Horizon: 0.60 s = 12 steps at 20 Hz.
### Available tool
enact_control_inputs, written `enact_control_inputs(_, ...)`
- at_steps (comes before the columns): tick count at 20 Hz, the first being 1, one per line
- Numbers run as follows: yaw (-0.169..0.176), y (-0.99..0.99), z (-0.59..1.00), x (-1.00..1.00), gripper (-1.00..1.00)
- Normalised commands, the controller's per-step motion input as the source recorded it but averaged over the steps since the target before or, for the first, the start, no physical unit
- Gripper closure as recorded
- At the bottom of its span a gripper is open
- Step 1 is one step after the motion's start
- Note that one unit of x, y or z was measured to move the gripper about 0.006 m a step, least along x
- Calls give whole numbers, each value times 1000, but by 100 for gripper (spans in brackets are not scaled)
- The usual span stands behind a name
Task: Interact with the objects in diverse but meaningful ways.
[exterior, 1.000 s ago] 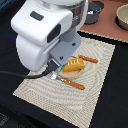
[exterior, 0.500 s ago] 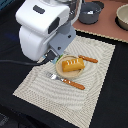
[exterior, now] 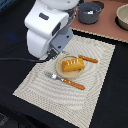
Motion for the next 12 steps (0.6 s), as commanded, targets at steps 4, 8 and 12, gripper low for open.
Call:
enact_control_inputs(4, 57, 428, -704, -896, 100)
enact_control_inputs(8, 38, 279, -291, -920, 100)
enact_control_inputs(12, 26, 237, -8, -825, 100)
